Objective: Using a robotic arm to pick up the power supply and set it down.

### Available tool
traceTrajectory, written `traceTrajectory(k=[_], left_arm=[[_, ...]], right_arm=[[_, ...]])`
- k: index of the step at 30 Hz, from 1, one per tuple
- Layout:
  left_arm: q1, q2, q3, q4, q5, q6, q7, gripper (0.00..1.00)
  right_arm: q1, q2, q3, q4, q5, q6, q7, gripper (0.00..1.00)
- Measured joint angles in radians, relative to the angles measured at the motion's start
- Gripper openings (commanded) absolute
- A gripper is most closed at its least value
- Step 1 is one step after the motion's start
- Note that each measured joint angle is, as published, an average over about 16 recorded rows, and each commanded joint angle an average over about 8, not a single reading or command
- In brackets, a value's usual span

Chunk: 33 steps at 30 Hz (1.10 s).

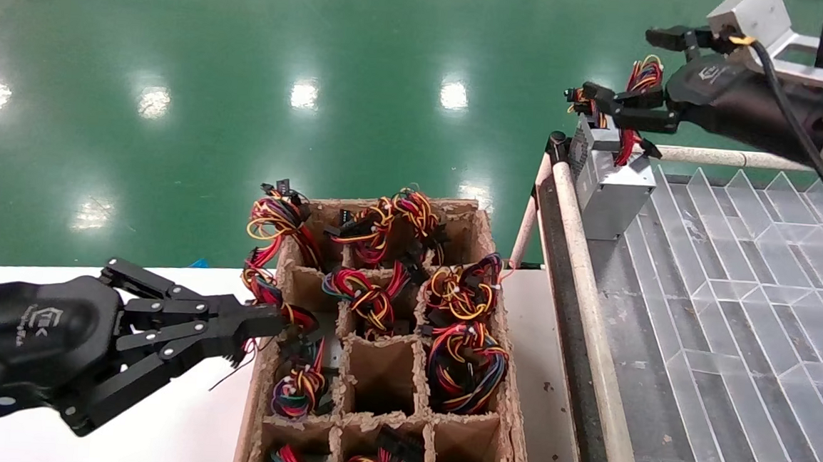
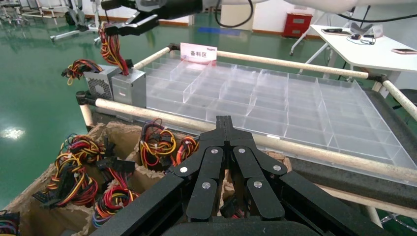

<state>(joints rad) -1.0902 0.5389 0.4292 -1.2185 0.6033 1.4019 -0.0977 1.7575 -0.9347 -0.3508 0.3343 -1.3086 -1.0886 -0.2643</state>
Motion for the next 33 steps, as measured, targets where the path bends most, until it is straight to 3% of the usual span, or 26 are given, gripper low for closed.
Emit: traceTrajectory(k=[8, 33], left_arm=[[0.0, 0.0, 0.0, 0.0, 0.0, 0.0, 0.0, 1.0], [0.0, 0.0, 0.0, 0.0, 0.0, 0.0, 0.0, 1.0]], right_arm=[[-0.108, 0.051, 0.011, 0.15, 0.091, -0.064, 0.072, 1.0], [-0.443, 0.21, 0.046, 0.616, 0.375, -0.264, 0.293, 1.0]])
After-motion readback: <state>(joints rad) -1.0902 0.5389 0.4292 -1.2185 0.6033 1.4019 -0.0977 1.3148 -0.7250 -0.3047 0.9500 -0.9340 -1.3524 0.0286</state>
